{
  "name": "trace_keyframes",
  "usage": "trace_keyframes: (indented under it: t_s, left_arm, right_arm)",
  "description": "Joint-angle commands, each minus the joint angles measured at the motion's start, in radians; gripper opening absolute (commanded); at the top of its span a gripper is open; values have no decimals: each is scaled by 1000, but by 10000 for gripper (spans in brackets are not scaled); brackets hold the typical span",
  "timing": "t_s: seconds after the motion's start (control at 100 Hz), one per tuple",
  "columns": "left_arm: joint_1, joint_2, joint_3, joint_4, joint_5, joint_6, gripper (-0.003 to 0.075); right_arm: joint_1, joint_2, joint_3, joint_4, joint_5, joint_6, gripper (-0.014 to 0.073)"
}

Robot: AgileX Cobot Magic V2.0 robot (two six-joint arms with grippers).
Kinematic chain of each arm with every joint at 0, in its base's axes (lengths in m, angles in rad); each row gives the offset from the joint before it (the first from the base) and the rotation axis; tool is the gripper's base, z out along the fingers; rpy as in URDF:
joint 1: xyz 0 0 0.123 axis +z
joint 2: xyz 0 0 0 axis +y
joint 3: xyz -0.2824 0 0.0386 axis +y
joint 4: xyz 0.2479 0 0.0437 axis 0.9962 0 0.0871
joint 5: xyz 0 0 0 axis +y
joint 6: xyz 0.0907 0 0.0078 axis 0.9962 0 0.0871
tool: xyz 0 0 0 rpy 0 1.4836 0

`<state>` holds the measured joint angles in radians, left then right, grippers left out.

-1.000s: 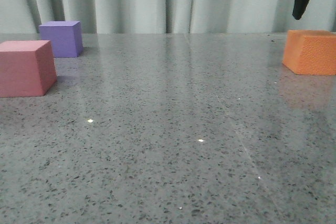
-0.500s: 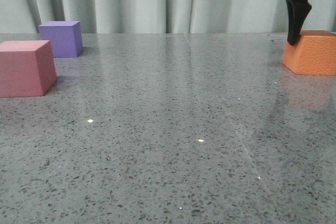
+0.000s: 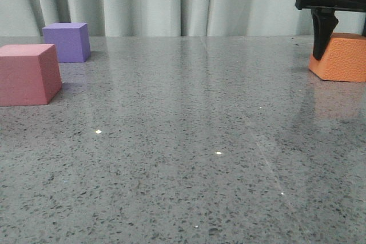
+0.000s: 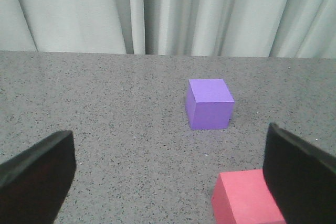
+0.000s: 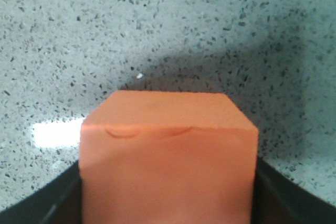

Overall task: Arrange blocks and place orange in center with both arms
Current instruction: 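Open the right gripper and lower it around the orange cube, then grasp the orange cube with the right gripper and carry it toward the table center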

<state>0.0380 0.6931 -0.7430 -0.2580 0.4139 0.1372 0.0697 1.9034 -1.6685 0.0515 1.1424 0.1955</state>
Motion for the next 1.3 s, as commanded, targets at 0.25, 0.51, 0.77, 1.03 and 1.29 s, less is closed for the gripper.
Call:
trace_keyframes:
  t_s: [0.25, 0.51, 0.77, 1.03, 1.29]
  left_arm:
    - [1, 4, -35, -19, -80, -1, 693]
    - [1, 4, -35, -19, -80, -1, 693]
    - [1, 4, -35, -19, -80, -1, 693]
    - [1, 4, -35, -19, -80, -1, 693]
    - [1, 4, -35, -19, -80, -1, 693]
  right_arm:
    - [-1, -49, -32, -10, -1, -1, 87]
    - [10, -49, -82, 20, 64, 0, 87]
    - [123, -48, -251, -45, 171, 55, 87]
    - [286, 0, -369, -76, 184, 142, 87]
    - [435, 108, -486, -52, 184, 206, 87]
